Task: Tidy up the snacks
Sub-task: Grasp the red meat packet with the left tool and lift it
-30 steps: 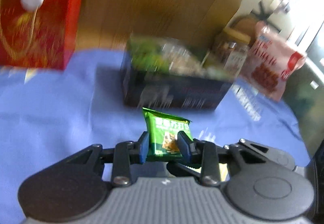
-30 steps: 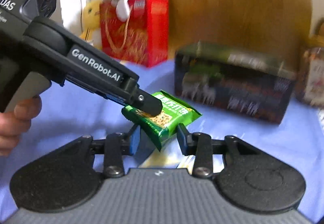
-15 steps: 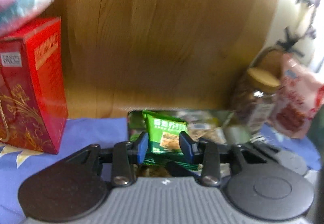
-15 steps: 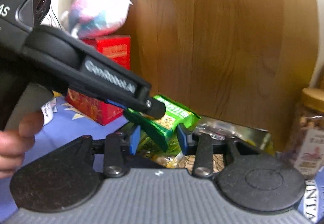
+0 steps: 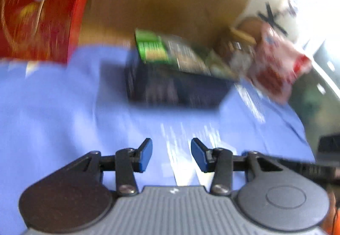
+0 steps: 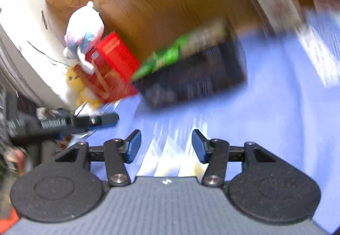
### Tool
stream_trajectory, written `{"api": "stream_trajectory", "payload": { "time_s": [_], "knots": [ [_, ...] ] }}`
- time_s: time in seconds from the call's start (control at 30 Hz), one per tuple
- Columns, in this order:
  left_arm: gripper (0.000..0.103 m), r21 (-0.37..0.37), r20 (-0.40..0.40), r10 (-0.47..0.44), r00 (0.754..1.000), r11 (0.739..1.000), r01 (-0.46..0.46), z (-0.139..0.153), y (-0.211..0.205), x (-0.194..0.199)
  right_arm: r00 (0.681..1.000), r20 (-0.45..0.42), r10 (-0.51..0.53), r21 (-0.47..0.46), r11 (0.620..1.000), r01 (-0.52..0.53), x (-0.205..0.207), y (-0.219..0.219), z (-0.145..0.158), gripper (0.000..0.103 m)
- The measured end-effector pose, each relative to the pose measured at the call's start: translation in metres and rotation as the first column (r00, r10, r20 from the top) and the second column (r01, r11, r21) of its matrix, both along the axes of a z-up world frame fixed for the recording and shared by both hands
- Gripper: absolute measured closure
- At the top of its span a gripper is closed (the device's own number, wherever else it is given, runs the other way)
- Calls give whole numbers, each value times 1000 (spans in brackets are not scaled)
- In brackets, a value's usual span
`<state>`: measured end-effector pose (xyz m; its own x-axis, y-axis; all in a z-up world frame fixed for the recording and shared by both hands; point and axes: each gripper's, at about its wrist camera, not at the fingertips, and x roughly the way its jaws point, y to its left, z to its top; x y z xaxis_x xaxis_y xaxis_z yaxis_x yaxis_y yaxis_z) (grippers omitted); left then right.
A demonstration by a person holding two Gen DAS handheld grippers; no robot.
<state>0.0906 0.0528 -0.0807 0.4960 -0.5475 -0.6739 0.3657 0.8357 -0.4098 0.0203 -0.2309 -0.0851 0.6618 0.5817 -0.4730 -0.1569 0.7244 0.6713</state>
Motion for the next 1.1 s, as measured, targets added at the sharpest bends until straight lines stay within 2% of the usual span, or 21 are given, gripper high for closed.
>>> {"api": "stream_trajectory", "payload": {
  "time_s": [0.07, 0.17, 0.27, 0.33, 0.4, 0.53, 0.63, 0.7, 0.83, 0.9, 0.97, 1.03, 1.1],
  "knots": [
    [59, -7, -38, -18, 999, 1000, 17, -10, 0, -21, 1000, -24, 4, 35, 999, -3, -18, 0, -6, 48],
    [55, -15, -55, -13, 998, 1000, 12, -20, -1, -49, 1000, -22, 23, 27, 999, -22, -36, 10, -8, 49],
    [53, -52, -103, -16, 995, 999, 10, -32, -4, -62, 999, -42, 32, 42, 999, -30, -45, 17, -16, 49],
    [51, -34, -59, 2, 998, 999, -4, -32, -11, -75, 998, -46, 42, 82, 996, -38, -50, 22, -21, 54],
    [51, -45, -61, -11, 998, 999, 9, -32, -19, -82, 998, -37, 45, 77, 996, -42, -53, 29, -21, 56],
    [52, -57, -57, 25, 998, 998, -28, -32, -29, -86, 999, -22, 25, 81, 996, -23, -58, 32, -22, 57],
    [62, -92, -87, 46, 995, 994, -54, -34, -28, -82, 1000, 3, 9, 51, 999, -10, -61, 32, -22, 59],
    [63, -115, -94, 54, 994, 991, -65, -36, -25, -80, 1000, 18, 8, 38, 999, -9, -64, 33, -24, 59],
    [64, -151, -106, 53, 993, 986, -69, -39, -26, -73, 1000, 19, -8, 78, 997, 7, -66, 27, -26, 61],
    [63, -153, -104, 45, 994, 986, -61, -40, -31, -71, 997, 79, -9, 79, 997, 3, -74, 25, -20, 61],
    [63, -159, -102, 26, 994, 986, -42, -40, -37, -69, 990, 138, -8, 20, 1000, 6, -80, 27, -11, 60],
    [62, -166, -102, 12, 995, 986, -29, -41, -43, -67, 991, 129, -23, -56, 998, 31, -79, 29, -10, 60],
    [62, -169, -101, 7, 995, 985, -24, -41, -48, -66, 995, 87, -53, -33, 998, 56, -75, 23, -18, 60]
  ]
}}
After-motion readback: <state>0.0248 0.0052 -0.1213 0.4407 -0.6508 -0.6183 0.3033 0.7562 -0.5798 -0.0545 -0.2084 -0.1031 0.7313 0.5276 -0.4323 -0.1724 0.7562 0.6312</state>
